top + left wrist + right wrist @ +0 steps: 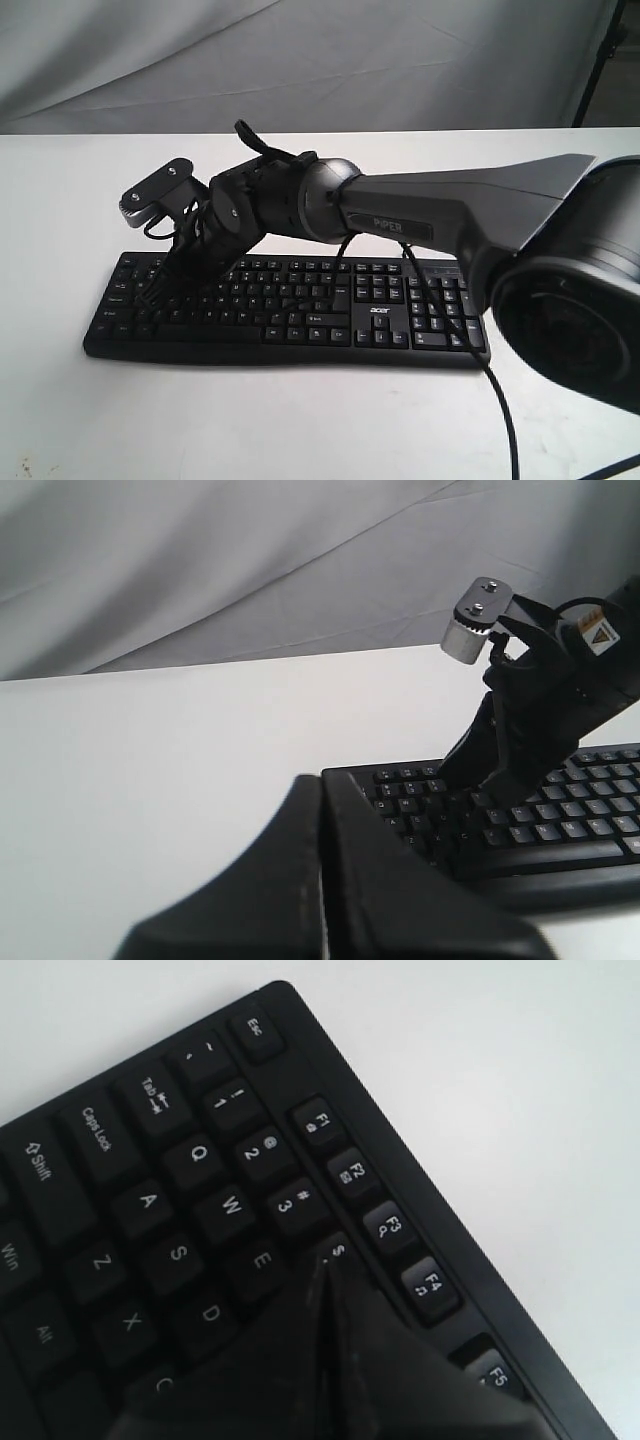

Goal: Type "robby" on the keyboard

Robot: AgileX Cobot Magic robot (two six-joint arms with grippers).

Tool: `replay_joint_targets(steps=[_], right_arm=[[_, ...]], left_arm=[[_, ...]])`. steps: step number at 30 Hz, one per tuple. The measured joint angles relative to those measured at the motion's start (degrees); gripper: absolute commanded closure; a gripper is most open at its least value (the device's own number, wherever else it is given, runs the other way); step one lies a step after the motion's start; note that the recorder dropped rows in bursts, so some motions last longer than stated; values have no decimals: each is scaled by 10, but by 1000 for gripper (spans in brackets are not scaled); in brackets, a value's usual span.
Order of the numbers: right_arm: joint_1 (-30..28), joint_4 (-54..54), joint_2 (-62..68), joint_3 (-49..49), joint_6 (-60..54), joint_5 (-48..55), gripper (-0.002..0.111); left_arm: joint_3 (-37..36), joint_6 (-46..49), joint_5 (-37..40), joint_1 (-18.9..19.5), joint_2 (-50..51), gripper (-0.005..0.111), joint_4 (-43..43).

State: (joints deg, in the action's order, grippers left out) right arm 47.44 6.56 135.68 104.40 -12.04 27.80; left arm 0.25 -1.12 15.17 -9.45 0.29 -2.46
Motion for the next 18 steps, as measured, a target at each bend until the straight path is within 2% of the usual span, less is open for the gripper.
replay_joint_targets(steps=[18], right_arm=[[0, 13, 11, 0, -2, 0, 108]], left_arm=[[0, 0, 0, 0, 0, 107, 0]])
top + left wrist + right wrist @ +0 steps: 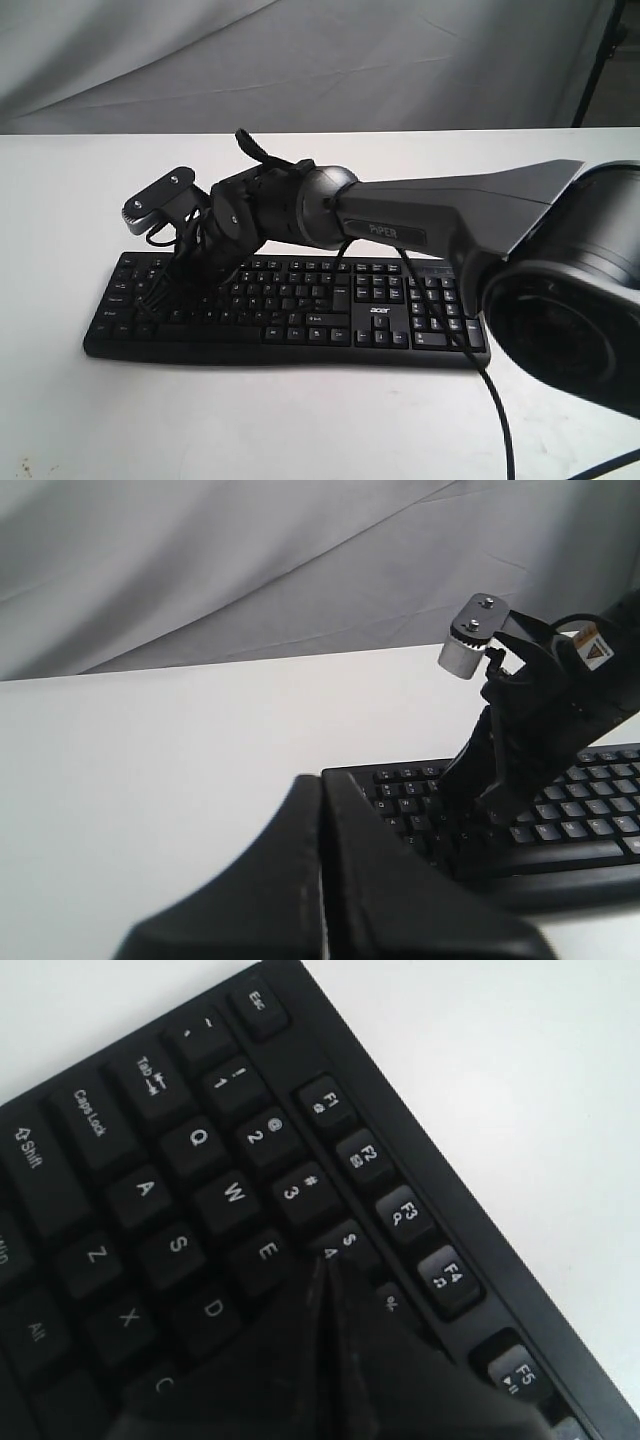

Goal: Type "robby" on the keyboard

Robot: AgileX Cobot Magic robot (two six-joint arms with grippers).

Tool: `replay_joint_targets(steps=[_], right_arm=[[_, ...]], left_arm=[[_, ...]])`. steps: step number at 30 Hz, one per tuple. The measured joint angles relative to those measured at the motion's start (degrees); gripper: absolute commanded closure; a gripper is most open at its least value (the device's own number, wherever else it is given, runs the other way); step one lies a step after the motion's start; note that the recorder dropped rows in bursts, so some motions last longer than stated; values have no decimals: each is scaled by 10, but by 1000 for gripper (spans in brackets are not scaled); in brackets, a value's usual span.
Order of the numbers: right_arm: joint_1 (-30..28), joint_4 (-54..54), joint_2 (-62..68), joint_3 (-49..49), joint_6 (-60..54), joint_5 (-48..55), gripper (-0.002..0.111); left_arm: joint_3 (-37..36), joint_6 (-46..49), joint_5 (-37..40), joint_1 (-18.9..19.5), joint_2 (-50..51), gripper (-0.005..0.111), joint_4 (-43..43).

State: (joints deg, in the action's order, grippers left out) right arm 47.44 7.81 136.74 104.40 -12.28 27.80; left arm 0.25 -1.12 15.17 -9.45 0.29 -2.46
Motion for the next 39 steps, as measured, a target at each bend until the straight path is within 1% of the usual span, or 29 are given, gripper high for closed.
replay_joint_targets(steps=[11, 17, 20, 24, 31, 34, 39], right_arm=[[5, 0, 4, 0, 0, -9, 108], [3, -34, -31, 0, 4, 37, 108], [-10, -37, -63, -5, 4, 50, 108], [-24, -45, -115, -51, 4, 45, 108], [-48, -45, -178, -196, 4, -14, 108], [-53, -37, -177, -220, 4, -32, 108], [-53, -21, -174, -223, 5, -48, 108]], left_arm=[[0, 0, 0, 0, 0, 107, 0], [0, 0, 0, 0, 0, 107, 0], [0, 0, 0, 0, 0, 107, 0], [0, 0, 0, 0, 0, 107, 0], [0, 0, 0, 0, 0, 107, 0], [0, 0, 0, 0, 0, 107, 0], [0, 0, 0, 0, 0, 107, 0]])
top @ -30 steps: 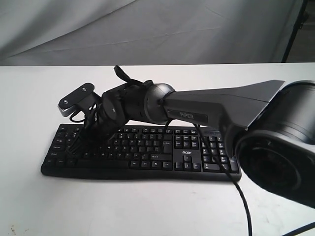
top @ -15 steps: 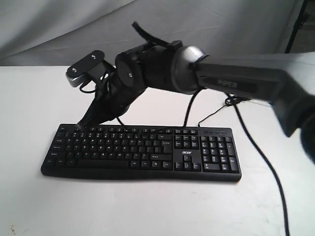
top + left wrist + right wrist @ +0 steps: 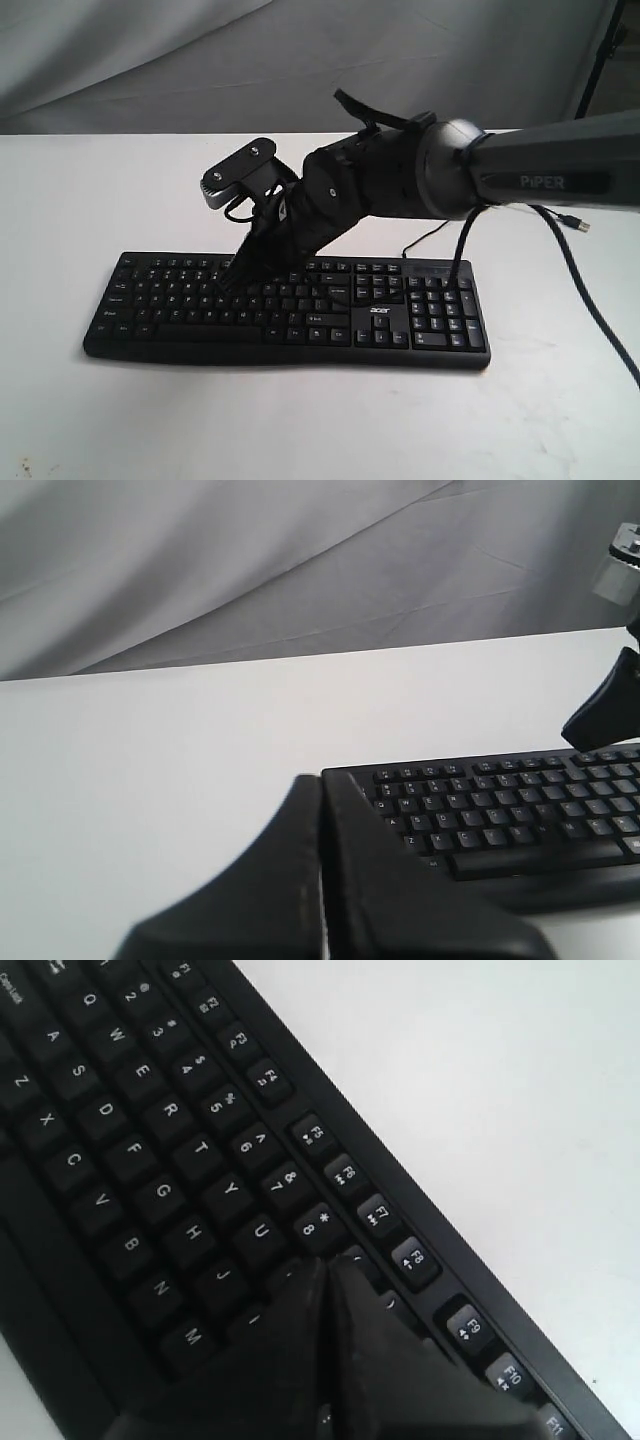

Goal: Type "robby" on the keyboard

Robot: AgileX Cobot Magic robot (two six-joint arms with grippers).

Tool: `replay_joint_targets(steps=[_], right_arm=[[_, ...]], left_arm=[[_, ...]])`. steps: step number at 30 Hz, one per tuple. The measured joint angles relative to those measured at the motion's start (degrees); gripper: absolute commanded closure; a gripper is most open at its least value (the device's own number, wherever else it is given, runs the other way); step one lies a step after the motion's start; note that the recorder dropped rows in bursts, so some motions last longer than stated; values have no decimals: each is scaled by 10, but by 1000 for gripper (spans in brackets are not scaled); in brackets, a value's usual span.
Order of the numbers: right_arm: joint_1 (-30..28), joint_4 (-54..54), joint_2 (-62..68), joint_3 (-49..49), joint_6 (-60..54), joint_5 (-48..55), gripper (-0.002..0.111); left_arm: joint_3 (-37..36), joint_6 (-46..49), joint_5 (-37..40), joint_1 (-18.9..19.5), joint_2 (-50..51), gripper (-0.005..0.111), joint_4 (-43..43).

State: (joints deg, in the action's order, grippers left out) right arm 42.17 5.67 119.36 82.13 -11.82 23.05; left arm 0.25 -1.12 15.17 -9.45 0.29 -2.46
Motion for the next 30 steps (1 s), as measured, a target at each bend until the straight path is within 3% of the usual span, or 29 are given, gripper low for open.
replay_joint_targets(steps=[30], right_arm=[[-5, 18, 43, -10, 2, -16, 108]], left_arm=[[0, 0, 0, 0, 0, 107, 0]])
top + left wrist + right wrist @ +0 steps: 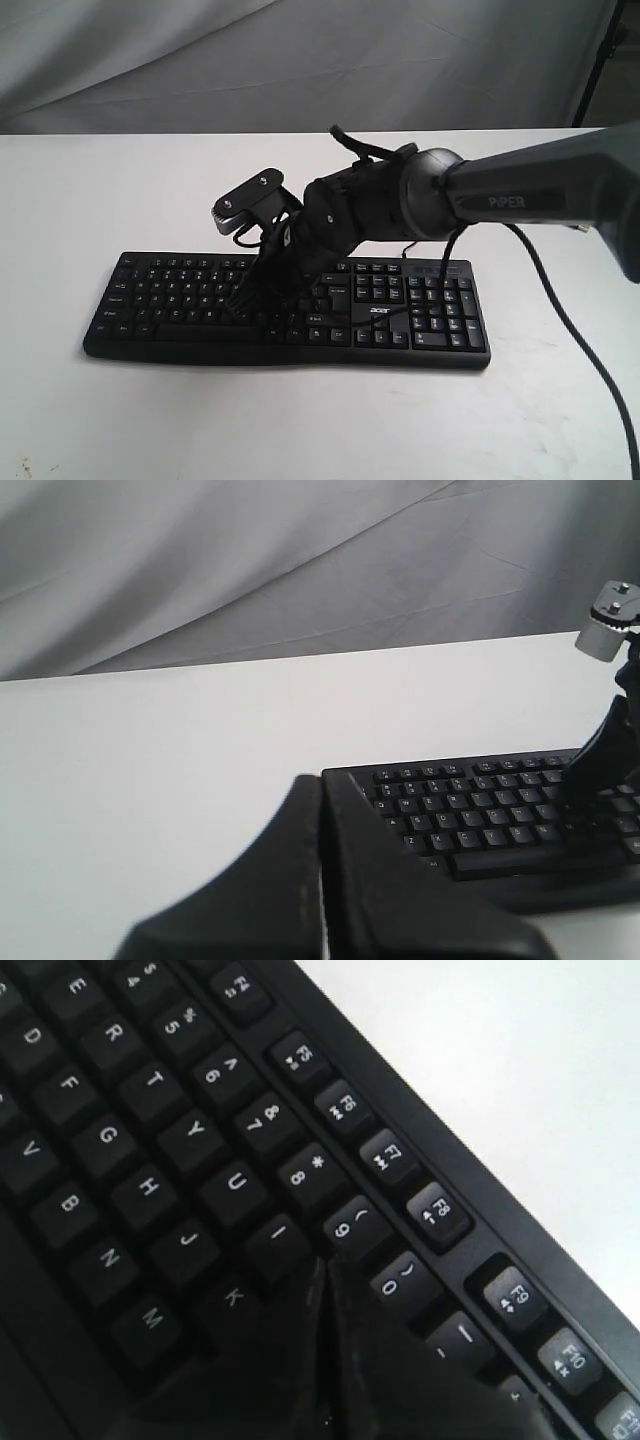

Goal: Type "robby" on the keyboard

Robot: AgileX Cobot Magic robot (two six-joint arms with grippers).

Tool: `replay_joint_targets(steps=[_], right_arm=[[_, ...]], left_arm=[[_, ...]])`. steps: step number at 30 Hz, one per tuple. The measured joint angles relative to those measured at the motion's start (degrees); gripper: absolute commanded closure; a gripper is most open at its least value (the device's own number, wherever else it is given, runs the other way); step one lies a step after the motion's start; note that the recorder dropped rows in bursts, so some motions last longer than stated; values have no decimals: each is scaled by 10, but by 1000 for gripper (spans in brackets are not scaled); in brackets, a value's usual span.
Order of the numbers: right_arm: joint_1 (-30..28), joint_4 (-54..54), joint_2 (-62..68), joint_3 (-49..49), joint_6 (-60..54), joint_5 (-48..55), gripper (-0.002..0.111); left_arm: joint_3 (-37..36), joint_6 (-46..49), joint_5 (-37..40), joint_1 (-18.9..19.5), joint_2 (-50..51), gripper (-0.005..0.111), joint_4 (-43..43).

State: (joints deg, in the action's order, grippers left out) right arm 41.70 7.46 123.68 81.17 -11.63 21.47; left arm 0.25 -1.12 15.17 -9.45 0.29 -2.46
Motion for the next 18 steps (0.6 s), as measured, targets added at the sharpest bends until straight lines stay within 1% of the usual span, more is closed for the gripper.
replay_joint_targets(steps=[9, 15, 18], right_arm=[[0, -1, 3, 0, 0, -14, 108], [3, -2, -37, 12, 0, 30, 108], [23, -3, -38, 36, 1, 47, 108]], left_arm=[[0, 0, 0, 0, 0, 107, 0], [0, 0, 0, 0, -1, 107, 0], [0, 0, 0, 0, -1, 107, 0]])
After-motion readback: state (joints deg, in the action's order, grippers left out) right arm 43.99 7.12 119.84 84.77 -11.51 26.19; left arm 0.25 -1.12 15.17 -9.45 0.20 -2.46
